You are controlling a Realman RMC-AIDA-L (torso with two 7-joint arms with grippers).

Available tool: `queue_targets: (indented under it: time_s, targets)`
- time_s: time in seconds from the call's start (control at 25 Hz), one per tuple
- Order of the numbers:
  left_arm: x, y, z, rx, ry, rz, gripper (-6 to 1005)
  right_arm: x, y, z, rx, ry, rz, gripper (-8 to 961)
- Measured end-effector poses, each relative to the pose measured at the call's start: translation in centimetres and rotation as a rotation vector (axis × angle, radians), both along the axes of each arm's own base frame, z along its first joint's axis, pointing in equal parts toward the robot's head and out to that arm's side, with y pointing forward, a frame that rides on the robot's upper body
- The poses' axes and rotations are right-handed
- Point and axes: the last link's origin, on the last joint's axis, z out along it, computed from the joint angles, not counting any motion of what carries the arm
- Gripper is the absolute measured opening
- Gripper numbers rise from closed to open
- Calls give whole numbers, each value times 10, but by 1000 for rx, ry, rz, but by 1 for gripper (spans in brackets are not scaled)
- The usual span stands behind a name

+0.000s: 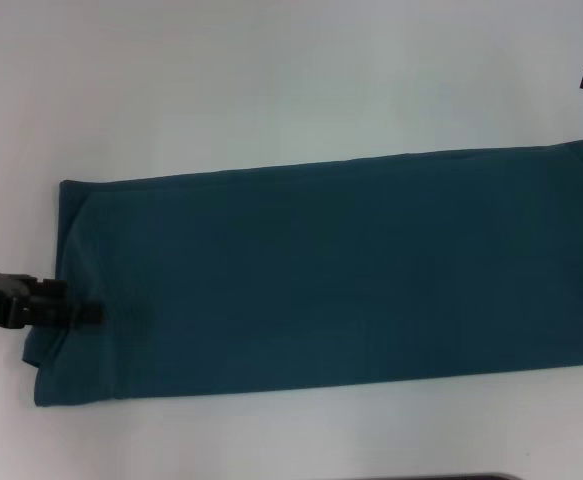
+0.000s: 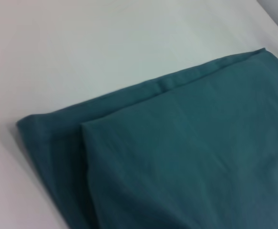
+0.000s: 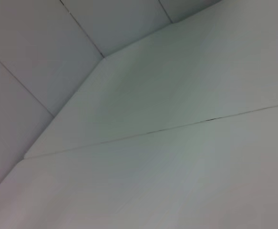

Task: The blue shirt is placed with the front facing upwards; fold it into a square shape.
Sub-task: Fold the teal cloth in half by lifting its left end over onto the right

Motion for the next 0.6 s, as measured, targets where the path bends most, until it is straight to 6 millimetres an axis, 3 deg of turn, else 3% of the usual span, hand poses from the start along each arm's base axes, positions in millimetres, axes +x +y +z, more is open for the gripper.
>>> queue_targets:
  time_s: [0.6]
  targets:
    - [-7,-5,8,-17,34,47,905,-1,1,3,11,9,3,943]
